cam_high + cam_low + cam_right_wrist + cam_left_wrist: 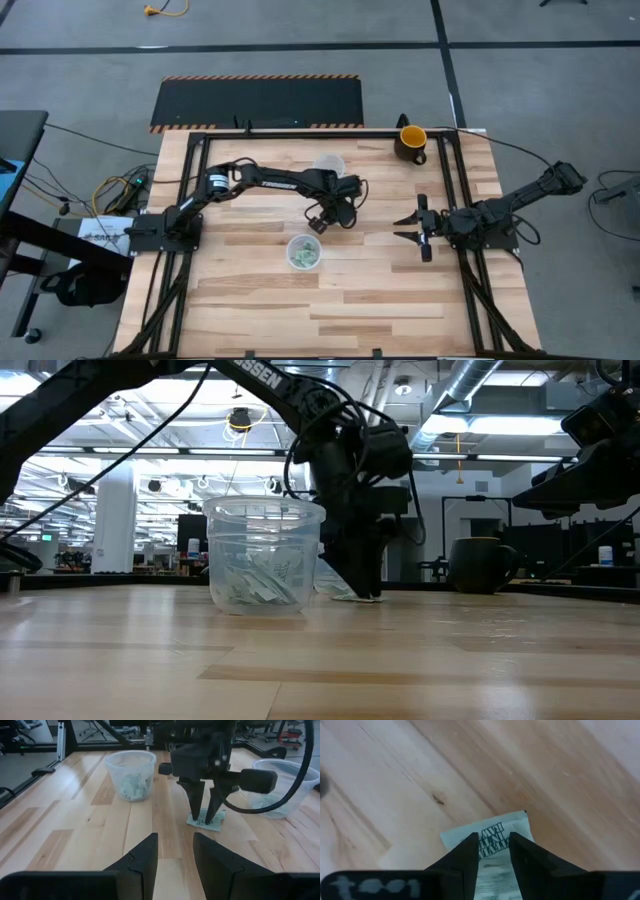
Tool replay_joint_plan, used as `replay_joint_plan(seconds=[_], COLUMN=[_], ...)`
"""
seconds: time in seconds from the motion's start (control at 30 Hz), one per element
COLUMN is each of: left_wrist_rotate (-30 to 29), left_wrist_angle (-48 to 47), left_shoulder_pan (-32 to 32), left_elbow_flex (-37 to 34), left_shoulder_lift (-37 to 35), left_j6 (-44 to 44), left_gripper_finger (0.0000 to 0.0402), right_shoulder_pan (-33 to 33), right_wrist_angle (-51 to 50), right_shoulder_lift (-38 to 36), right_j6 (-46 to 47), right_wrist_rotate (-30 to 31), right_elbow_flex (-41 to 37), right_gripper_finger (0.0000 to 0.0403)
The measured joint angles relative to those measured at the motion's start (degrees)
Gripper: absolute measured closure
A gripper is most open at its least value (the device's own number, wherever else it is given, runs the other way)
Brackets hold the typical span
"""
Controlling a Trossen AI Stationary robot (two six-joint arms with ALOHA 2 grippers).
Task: Pick and place items into bin
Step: Put the top left stevia packet into the top bin
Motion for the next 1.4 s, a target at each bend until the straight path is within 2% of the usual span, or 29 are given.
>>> replay_joint_plan(seconds=[0.43, 0.7, 1.17, 1.4], left_wrist_rotate=[1.2, 1.3, 2.3, 2.3], left_wrist_angle=[-0.7, 0.1, 1.2, 1.2], left_shoulder_pan=[0.8, 0.8, 0.5, 0.5], left_elbow_flex=[0.1, 0.1, 0.0, 0.0], left_shoulder_lift=[0.1, 0.1, 0.1, 0.1], left_j6=[1.2, 3.1, 4.5, 4.5], left_gripper_finger=[0.0307, 0.0394, 0.0400, 0.0364], right_shoulder_pan=[0.0, 0.0, 0.0, 0.0], right_wrist_angle=[0.0, 0.0, 0.0, 0.0], right_shoulder_lift=[0.0, 0.0, 0.0, 0.0], right_j6=[0.0, 0.0, 0.0, 0.0], right_wrist_rotate=[0.0, 0.0, 0.0, 0.0], right_elbow_flex=[0.0, 0.0, 0.0, 0.0], right_gripper_finger=[0.0284, 0.0284, 0.0284, 0.0284])
